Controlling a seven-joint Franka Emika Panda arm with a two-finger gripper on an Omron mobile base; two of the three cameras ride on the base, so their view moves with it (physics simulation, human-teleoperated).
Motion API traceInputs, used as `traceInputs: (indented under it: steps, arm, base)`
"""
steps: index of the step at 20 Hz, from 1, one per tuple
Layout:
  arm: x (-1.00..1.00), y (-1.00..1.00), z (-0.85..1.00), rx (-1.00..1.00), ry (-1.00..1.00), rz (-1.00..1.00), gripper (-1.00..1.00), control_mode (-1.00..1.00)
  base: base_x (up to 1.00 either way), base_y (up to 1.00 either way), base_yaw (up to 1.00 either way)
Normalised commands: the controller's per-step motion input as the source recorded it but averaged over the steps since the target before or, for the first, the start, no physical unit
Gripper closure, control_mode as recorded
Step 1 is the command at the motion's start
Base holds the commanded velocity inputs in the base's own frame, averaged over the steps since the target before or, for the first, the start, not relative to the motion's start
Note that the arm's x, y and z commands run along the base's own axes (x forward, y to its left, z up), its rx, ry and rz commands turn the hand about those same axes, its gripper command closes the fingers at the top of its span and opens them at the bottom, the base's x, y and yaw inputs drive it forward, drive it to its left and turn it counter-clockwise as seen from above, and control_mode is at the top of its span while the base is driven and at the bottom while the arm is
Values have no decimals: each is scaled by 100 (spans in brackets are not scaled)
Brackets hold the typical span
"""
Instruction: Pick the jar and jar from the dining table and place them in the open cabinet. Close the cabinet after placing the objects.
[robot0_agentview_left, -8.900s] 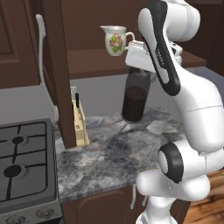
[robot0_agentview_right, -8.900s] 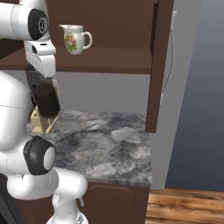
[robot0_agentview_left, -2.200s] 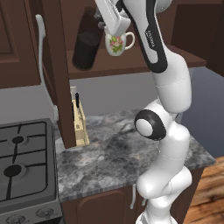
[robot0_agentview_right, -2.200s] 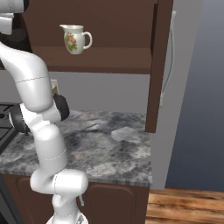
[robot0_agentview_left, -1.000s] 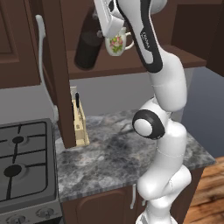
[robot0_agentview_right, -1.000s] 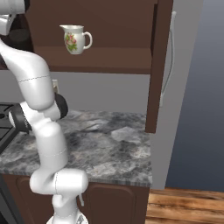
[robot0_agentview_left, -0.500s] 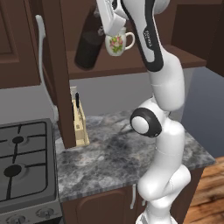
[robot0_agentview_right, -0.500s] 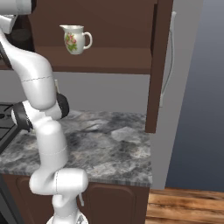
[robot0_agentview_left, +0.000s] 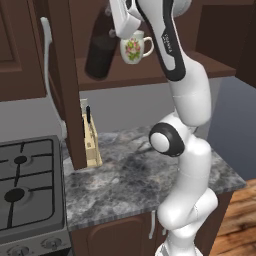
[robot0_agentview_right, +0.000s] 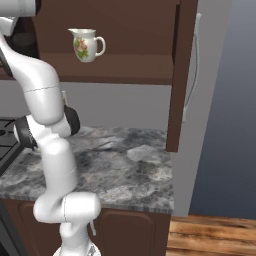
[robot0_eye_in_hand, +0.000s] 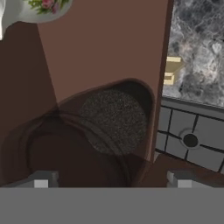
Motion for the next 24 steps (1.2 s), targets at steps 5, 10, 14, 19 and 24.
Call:
traceInputs:
  steps: [5,10,14,19,24]
  arm:
    - [0,0,51,-10,2,0,-100,-100]
    - [0,0,54,-10,0,0,-100,-100]
    - [0,0,54,-8,0,0,-100,-100]
    - [0,2,55,-5,0,0,-100,-100]
    - [-2,2,54,-2,1,0,-100,-100]
  base:
    - [0,0,0]
    - [0,0,0]
    - [0,0,0]
    - [0,0,0]
    - [0,0,0]
